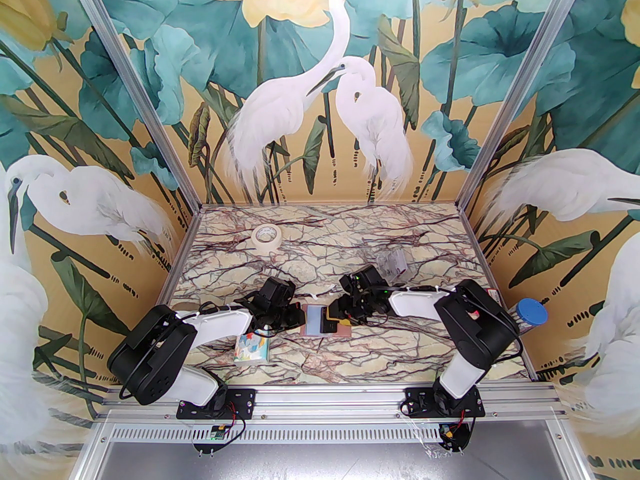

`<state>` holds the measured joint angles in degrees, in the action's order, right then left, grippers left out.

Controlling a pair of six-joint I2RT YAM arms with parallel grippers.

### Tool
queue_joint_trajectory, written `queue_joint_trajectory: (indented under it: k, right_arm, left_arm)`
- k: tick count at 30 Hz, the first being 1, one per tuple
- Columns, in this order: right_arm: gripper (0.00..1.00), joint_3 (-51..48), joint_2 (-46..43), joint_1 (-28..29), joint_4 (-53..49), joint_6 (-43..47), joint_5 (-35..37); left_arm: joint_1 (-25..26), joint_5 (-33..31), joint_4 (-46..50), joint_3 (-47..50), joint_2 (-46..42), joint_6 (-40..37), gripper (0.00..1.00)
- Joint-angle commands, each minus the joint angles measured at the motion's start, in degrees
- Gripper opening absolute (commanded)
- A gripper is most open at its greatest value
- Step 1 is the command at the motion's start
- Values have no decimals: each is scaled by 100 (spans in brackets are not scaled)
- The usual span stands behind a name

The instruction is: Put the credit cards into the card holder

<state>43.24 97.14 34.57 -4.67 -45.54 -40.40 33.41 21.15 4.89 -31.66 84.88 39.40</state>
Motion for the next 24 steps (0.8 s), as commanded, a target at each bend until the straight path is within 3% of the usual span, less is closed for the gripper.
queue_joint_trajectory:
  k: [1,11,18,24]
  right_arm:
    - [47,80,-150,30,-802,203,596]
    - [48,334,-170,151,-1307,247,1093]
    - [36,454,-30,230,-1269,173,1098]
    - [36,556,76,290,-1282,164,1091]
  left_arm:
    - [30,-206,227,55,230,-99,0]
    - [33,-198,210,62,231,-95,0]
    - [34,-190,188,63,253,-98,0]
    - [34,-186,197,53,266,-108,0]
